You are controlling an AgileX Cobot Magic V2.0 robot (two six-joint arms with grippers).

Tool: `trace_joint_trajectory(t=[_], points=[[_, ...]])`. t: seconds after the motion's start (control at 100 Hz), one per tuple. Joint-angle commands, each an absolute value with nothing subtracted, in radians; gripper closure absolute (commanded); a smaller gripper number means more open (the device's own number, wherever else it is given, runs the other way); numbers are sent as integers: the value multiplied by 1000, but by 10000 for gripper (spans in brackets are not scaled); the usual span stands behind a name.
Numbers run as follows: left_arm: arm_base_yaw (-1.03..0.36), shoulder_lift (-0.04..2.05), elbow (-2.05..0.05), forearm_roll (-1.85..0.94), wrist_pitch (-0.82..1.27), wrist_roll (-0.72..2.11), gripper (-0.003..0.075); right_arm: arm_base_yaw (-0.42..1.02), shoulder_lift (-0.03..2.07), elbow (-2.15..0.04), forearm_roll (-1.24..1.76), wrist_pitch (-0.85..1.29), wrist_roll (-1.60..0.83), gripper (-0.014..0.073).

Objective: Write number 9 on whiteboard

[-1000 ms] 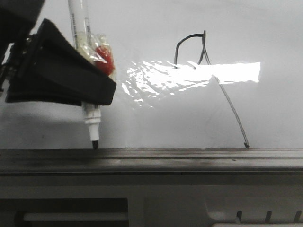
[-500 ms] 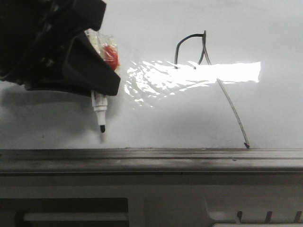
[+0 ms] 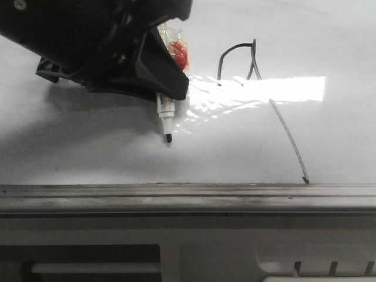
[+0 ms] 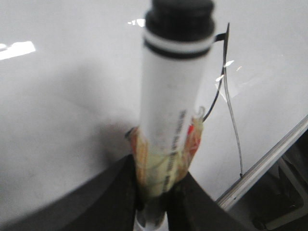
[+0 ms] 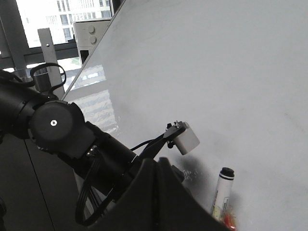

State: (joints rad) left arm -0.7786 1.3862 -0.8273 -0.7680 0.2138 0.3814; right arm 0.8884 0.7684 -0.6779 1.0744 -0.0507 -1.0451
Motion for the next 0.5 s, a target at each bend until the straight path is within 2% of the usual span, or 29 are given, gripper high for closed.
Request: trace_joint_trajectory(t=[0.0, 0.34, 0.49], points=[[-755, 1390, -845, -744, 102, 371, 741, 884, 760, -706, 1076, -94, -1055, 663], [-837, 1102, -847, -656, 193, 370, 741, 884, 734, -706, 1076, -68, -1055, 663], [-888, 1027, -871, -335, 431, 415, 741, 884, 714, -696, 1029, -55, -1055, 663]])
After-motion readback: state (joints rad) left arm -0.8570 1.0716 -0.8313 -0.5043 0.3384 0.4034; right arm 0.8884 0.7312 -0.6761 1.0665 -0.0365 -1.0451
